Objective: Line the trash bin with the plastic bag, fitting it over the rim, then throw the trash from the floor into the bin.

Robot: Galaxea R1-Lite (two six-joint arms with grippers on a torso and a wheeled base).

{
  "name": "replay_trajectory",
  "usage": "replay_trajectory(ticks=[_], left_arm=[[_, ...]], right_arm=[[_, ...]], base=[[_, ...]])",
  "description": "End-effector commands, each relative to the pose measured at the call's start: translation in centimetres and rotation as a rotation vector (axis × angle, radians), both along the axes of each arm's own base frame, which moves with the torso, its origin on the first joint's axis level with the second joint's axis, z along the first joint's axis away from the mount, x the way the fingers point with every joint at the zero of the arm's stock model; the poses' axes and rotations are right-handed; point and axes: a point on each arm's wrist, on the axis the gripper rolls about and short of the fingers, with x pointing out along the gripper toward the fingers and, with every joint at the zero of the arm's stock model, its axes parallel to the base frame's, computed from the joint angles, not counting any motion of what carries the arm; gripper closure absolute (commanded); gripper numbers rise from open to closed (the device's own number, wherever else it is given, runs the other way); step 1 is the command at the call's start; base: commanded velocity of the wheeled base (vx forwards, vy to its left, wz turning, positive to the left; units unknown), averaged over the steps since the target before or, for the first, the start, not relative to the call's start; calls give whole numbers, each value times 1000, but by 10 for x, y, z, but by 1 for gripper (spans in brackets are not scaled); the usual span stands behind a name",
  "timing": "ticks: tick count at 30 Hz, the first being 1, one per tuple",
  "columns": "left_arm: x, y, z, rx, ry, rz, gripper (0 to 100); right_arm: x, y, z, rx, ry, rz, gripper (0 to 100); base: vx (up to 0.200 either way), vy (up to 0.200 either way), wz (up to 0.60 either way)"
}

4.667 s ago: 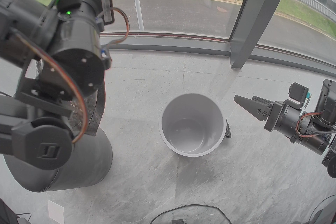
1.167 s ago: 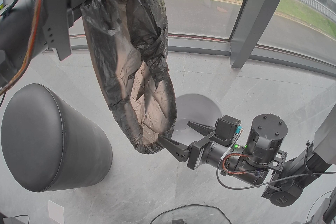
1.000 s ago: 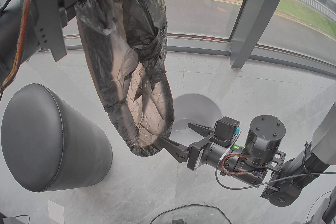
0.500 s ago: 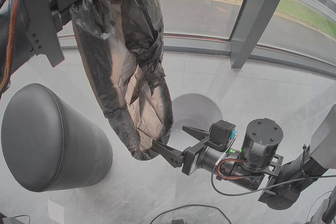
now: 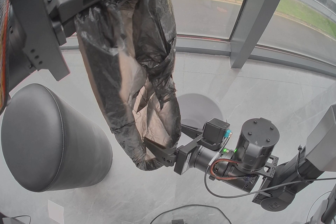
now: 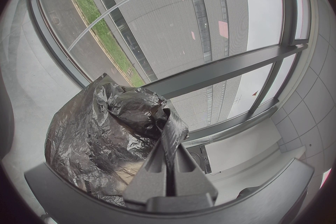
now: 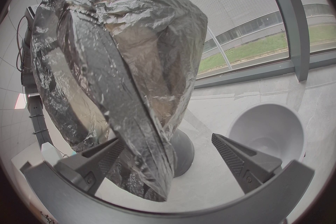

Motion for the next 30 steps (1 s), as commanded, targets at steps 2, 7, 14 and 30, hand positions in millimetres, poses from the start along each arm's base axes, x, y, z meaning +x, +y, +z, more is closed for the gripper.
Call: replay_trajectory(ticks=[2, 7, 14, 30], left_arm=[[0, -1, -1, 2, 1, -1, 100], [0, -1, -1, 1, 1, -3, 100], [-1, 1, 0, -2, -1, 2, 100], [41, 4, -107, 581, -71, 220, 100]], right_arm=[[-1, 6, -4, -5, 3, 11, 100], [-1, 5, -6, -10, 7, 12, 100], [-3, 2, -5, -13, 10, 9, 100], [10, -71, 43, -207, 112, -184, 100]], base=[[0, 0, 0], [0, 0, 0], [0, 0, 0], [0, 0, 0]])
